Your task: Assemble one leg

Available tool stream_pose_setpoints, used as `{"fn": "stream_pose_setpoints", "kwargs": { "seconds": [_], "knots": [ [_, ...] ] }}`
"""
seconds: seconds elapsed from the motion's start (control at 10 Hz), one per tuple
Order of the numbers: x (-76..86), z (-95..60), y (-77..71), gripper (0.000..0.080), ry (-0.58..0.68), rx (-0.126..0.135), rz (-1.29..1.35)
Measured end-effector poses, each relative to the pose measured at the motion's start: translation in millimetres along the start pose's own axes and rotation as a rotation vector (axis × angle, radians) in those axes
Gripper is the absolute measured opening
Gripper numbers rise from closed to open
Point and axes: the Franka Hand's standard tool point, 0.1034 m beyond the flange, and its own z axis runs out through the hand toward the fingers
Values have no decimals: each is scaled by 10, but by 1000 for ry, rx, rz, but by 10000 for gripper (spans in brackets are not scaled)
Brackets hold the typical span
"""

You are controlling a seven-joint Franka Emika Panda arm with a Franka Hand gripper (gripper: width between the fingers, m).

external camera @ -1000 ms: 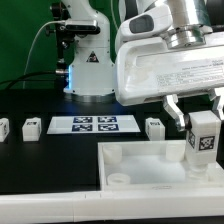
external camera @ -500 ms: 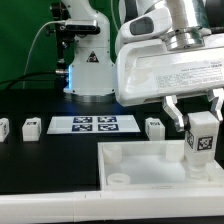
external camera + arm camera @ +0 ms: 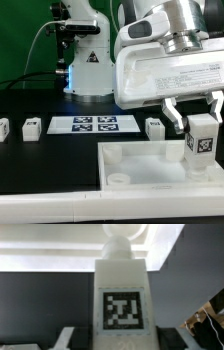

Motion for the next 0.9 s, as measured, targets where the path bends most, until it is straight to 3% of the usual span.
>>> {"fn": "stream_pose_setpoints", "kwargs": {
  "seconds": [0.9],
  "knots": [
    [-226, 34, -55, 293, -26, 4, -22]
  ]
}}
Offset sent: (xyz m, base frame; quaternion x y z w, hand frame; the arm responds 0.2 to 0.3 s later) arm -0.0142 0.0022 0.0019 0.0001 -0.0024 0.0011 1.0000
